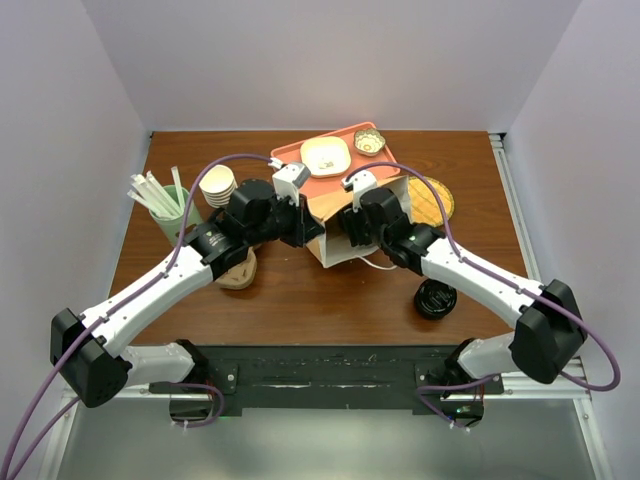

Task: Pack the takeout coffee

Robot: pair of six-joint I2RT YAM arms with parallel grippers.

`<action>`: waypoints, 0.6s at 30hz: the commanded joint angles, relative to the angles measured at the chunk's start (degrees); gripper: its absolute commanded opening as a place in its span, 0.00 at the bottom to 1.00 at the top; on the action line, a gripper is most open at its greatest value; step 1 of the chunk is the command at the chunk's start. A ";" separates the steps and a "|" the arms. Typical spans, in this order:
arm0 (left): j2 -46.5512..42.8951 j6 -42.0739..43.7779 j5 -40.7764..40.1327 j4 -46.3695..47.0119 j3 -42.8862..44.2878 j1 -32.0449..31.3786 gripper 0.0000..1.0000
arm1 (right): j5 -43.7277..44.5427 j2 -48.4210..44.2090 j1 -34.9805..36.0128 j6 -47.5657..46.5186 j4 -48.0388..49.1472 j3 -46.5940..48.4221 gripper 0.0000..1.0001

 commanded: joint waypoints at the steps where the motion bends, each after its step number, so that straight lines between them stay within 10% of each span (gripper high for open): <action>1: -1.40 0.53 0.32 0.69 0.01 0.04 0.00 | 1.96 -3.26 -0.87 1.31 2.18 2.72 0.52; 18: -2.72 2.46 4.10 -0.18 -0.60 0.13 0.00 | -6.89 -3.69 -2.19 -19.14 4.46 -4.38 0.63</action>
